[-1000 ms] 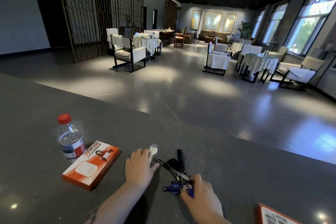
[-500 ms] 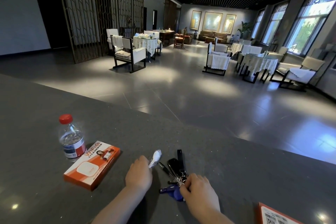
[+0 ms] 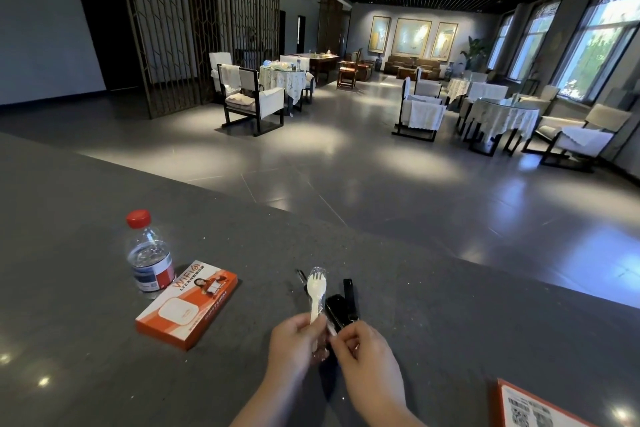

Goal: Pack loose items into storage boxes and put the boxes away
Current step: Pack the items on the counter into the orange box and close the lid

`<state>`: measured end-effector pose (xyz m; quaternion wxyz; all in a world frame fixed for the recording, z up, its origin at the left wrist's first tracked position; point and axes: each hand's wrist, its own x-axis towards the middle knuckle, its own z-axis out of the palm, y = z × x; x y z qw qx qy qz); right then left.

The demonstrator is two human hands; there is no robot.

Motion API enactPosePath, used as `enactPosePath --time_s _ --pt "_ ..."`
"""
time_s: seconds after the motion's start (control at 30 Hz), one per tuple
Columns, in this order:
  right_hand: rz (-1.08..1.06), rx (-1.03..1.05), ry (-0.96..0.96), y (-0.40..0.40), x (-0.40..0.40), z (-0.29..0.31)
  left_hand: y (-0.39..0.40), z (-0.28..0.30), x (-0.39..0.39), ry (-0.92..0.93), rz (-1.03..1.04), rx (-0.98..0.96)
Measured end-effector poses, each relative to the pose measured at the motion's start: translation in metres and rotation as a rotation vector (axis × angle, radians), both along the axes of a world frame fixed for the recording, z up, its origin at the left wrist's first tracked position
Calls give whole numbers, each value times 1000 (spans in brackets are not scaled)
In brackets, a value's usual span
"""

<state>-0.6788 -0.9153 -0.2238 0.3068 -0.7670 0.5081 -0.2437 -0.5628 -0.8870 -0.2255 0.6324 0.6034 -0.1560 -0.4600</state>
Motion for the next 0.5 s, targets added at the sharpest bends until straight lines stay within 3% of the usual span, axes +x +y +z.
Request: enactPosePath --time_s 0.2,0.3,0.4,0.5 --pt "72 -70 45 0 0 2 1 -2 5 -79 8 2" --pt "100 -226 198 -9 -9 -3 5 -8 17 -403 -4 50" --pt "178 -172 409 -17 -20 -10 15 -7 24 -674 -85 92" --pt "209 -126 393 -19 -24 -11 22 -7 30 -803 -100 128"
